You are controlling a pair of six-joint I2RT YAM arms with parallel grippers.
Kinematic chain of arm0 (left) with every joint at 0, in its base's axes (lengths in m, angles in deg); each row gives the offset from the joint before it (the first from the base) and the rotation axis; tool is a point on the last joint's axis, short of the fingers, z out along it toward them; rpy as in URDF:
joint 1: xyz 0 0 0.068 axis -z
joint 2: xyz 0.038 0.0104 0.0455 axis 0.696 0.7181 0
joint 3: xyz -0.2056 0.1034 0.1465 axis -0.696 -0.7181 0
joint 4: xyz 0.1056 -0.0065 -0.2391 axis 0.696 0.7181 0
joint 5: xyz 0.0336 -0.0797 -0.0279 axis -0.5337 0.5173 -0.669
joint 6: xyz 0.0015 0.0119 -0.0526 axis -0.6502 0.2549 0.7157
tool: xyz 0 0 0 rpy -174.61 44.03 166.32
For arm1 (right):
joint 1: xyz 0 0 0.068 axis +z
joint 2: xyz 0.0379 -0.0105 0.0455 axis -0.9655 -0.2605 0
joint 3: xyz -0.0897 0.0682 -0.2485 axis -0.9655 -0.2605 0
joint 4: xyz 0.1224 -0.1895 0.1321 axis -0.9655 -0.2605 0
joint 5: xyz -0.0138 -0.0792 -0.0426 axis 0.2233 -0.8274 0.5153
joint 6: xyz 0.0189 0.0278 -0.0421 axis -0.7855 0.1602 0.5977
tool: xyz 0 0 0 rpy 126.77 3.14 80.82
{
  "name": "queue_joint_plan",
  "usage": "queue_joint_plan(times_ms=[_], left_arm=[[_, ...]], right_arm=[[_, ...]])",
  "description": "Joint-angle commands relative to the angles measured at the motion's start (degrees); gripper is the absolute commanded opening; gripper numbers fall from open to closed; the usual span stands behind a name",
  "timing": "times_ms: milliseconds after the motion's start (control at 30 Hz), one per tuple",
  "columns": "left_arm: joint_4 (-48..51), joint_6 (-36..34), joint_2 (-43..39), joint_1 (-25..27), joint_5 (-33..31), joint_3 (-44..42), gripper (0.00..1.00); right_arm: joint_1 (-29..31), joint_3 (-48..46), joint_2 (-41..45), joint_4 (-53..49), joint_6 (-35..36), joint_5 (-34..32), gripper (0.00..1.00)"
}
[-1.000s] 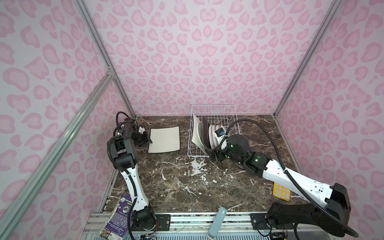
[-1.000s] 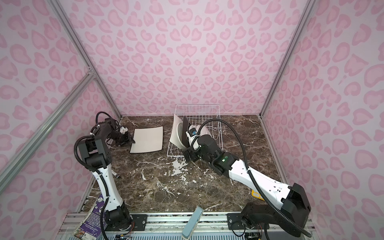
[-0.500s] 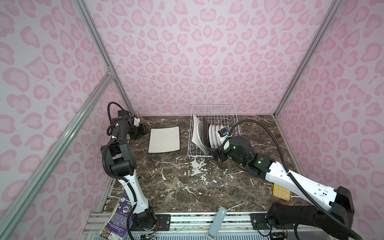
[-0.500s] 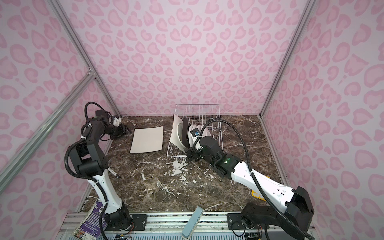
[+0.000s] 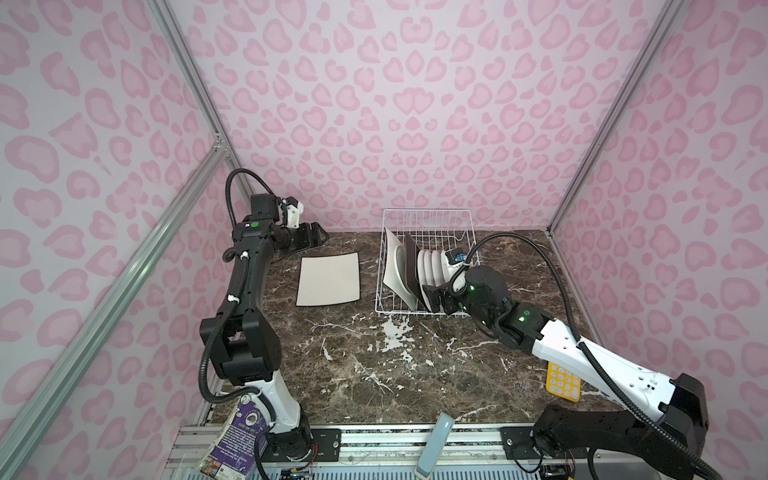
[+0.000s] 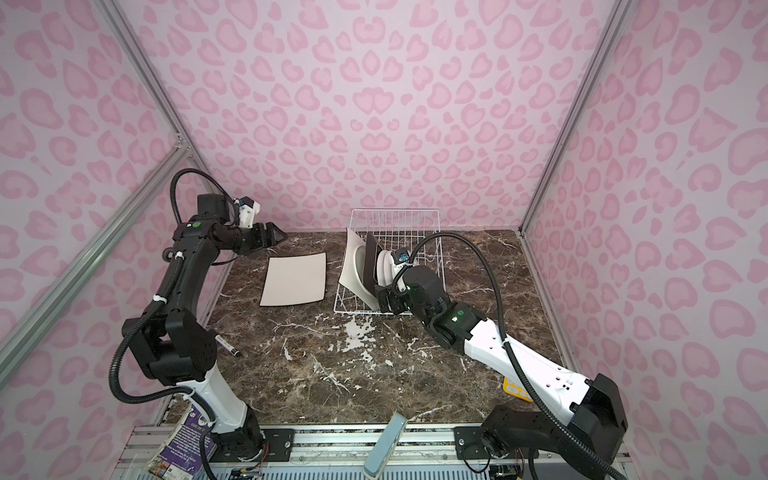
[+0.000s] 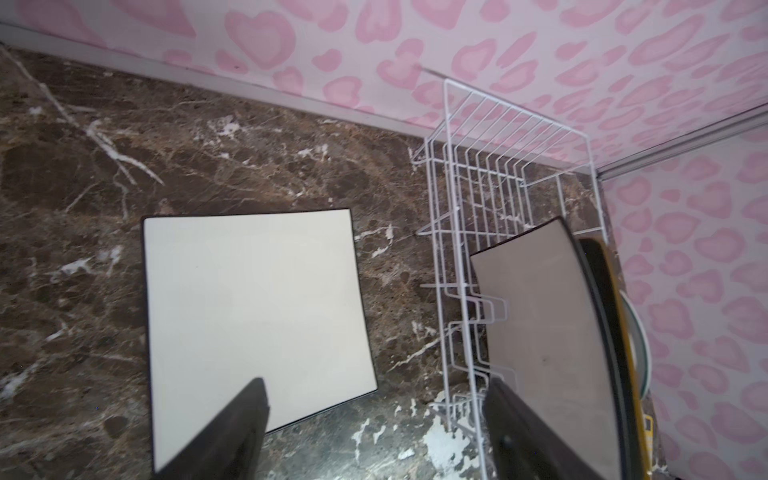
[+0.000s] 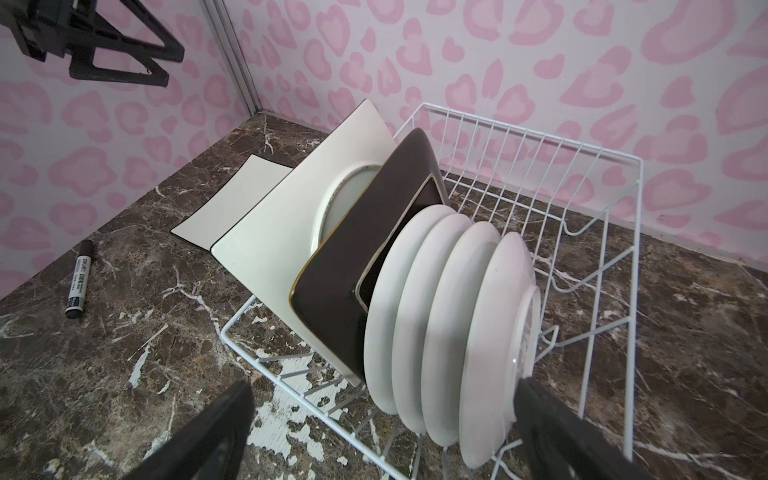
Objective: Unload the plates from the dish rack
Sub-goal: 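Open the left gripper and lift it off the placed plate, then reach the left gripper to the next square white plate in the rack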
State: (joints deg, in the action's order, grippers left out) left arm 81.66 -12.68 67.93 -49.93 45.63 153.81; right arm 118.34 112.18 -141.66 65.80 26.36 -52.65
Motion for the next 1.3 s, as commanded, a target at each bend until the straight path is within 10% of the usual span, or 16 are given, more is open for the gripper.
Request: queue_joint_plan(times_ms=[0,633,1267], left_arm=[[-8.47,7.05,-3.67,3.51,1.70,-2.64,0.88],[-5.60,15.00,-5.73,23.54,-12.66,-4.64,0.84],[1.26,13.43,3.32,29.82,-14.35,2.15,0.56]], right_arm=[[-0.96,0.34,-0.75,0.55,-1.47,2.02,0.99],[-2.70,1.20,2.31,-4.67,-3.08,0.17,0.99],[-4.24,-3.90,4.97,-2.52,-6.60,-0.15,0.99]])
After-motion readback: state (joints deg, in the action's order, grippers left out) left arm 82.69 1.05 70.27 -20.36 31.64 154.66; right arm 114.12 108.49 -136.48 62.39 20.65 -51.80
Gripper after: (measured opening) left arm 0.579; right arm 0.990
